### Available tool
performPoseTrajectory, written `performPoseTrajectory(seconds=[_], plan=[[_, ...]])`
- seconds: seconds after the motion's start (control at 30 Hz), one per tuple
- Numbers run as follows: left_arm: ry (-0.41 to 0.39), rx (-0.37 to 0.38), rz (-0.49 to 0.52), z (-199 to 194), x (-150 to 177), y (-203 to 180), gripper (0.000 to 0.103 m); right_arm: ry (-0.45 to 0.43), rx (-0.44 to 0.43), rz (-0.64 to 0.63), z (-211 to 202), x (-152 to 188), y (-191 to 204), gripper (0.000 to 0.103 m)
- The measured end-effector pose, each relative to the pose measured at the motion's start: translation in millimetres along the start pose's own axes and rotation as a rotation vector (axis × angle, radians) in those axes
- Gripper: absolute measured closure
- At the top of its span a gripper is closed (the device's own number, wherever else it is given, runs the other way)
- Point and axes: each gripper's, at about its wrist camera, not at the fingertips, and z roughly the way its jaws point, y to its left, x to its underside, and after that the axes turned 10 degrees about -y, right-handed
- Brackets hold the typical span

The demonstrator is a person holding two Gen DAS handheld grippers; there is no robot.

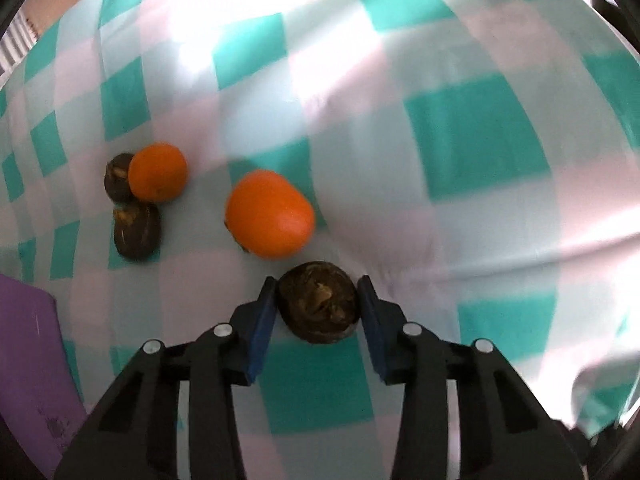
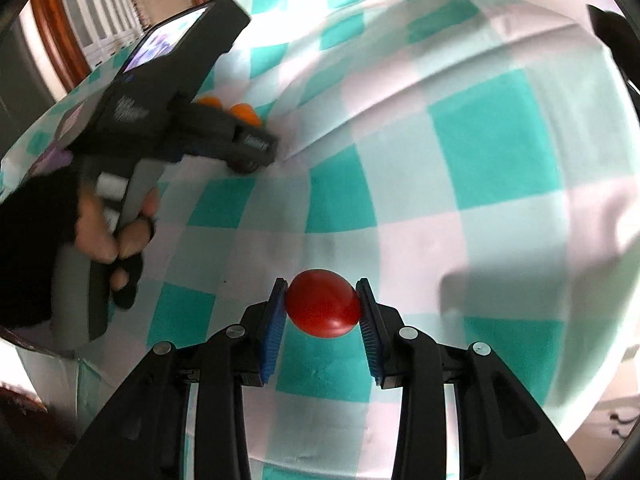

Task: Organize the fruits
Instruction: 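Grasp a cherry tomato with the right tool while the left tool grasps a brown lychee, then carry the tomato and lychee into the white box and release both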

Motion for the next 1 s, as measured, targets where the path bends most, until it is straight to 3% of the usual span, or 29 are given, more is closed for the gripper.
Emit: performPoseTrajectory(seconds=[0.3, 0.53, 0.67, 0.8, 1.0], plan=[[0.018, 0.136, -0.006, -60.6, 46.2, 19.5, 0.062, 0.016, 0.033, 0.083, -12.3, 6.7, 11.6, 0.068], [-0.145, 0.222, -0.061, -140.0, 26.0, 64.0, 0.062, -0.065, 0.027, 0.019, -38.7, -31.0, 64.0, 0.068], [-0.248, 0.185, -0.072, -186.4, 23.3, 113.2, 0.062, -0.125, -0.014, -0.027, -58.8, -55.8, 117.4, 0.068], [-0.293, 0.12, -0.099, -232.0, 40.9, 175.3, 0.062, -0.161, -0.074, -0.07, -72.0, -71.6, 178.0, 0.068], [-0.271, 0.029, -0.177, -254.5, 77.8, 263.8, 0.062, -0.16, -0.146, -0.108, -78.9, -75.5, 256.7, 0.068]])
